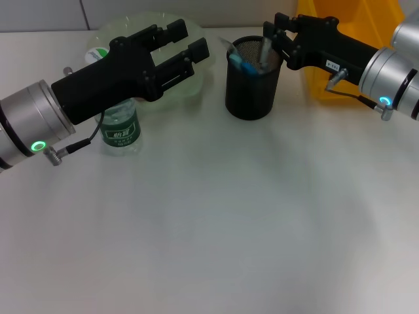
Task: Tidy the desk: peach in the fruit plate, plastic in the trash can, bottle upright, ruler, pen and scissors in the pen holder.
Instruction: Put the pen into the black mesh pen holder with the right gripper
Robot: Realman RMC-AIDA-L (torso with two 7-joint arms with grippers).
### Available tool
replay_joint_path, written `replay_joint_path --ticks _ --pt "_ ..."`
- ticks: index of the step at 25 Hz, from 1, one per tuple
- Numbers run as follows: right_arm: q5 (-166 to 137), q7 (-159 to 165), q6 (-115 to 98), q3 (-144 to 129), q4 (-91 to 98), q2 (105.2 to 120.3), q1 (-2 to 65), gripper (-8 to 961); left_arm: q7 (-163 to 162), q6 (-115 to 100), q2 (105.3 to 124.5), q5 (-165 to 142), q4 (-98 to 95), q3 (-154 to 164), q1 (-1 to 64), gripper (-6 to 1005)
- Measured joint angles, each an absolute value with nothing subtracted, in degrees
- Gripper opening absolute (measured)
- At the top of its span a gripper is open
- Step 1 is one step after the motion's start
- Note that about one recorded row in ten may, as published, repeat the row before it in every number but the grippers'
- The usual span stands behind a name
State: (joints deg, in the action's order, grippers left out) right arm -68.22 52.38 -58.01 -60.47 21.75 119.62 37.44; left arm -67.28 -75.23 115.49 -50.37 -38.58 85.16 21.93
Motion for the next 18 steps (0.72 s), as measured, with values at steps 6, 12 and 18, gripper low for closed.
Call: replay_joint_path --ticks 6,12,18 --pt "-68.0 52.4 -58.3 -60.4 21.9 119.62 37.2 258 -67.3 -75.3 115.42 -50.4 -38.6 85.2 22.0 564" --pt "-68.1 56.9 -61.8 -60.3 25.2 119.38 34.7 318 -67.5 -75.3 114.95 -50.4 -38.6 85.1 22.0 565" --pt "-68.1 62.1 -70.6 -59.7 32.7 119.34 27.5 412 -68.1 -76.0 112.94 -53.7 -39.1 84.6 22.0 598"
